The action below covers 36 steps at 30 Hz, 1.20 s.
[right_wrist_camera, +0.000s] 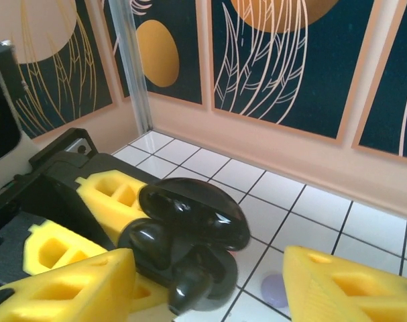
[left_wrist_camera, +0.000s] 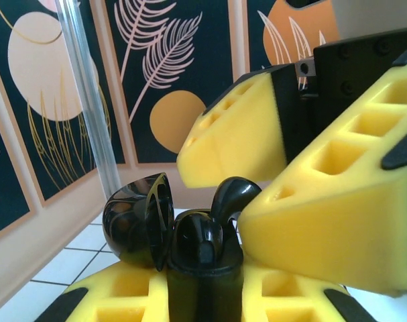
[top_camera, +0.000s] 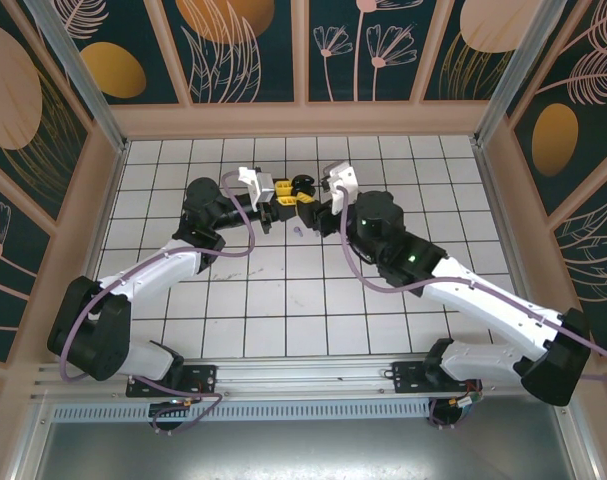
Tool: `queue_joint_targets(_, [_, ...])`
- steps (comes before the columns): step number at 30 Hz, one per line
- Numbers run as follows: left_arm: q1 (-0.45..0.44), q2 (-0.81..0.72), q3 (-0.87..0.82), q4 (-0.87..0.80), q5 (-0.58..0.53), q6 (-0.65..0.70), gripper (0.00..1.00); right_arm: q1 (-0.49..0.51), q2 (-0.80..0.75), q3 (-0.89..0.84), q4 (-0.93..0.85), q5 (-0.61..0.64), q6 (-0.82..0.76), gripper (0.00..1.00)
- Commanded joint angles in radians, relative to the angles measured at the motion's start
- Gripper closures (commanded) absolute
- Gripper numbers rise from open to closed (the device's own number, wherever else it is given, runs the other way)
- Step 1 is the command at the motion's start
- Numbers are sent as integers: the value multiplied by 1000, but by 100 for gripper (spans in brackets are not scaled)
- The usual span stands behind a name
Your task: Insert wireless bluetooth earbuds into charging case
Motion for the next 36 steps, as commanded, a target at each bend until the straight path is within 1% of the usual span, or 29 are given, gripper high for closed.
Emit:
queue_joint_targets(1, [-5,9,26,77,1,-23,100,-32,-52,23,-25,-88,79,33])
queue_joint_targets(3, [-5,11,22,82,-4,-24,100,-53,-69,32,-34,-128,105,28])
queue_joint_targets(7, [-5,11,11,88,-17,-25,100,-84,-97,57,-52,-192,150,23])
queue_joint_targets(9, [-5,12,9,88,-23,-23,100,-100,-109,75,-68,-222,181,22])
queue_joint_targets(13, [-5,14,2,91,-34,-25,100,-128,-131,114,-103,-234,246,22])
queue_joint_targets(18, [-5,15,-4,99,-42,-29,100,-150,-87,202,-226,-232,318,26])
queue_joint_targets(21, [-5,17,-4,96,-47,-27,100,-150,-27,266,-319,-237,340,39])
queue_joint_targets(23, [-4,19,-5,96,-50,-27,100,-150,8,295,-358,-248,361,55])
queue_joint_targets(24, [-5,20,-6,96,-53,-27,100,-150,20,304,-366,-262,368,61])
queue_joint_targets(26, [-5,20,-6,91,-58,-24,100,-150,45,321,-377,-295,391,77])
queue_joint_targets(29, [-5,21,-6,88,-61,-23,100,-150,68,338,-385,-343,418,96])
queue_joint_targets(30, [-5,22,-4,87,-62,-22,100,-148,71,341,-383,-362,426,100])
queue_joint_targets(32, [-5,26,-2,87,-63,-21,100,-147,75,346,-377,-389,437,100])
queue_joint_targets(36, [-5,31,2,87,-63,-22,100,-138,71,351,-375,-405,448,100])
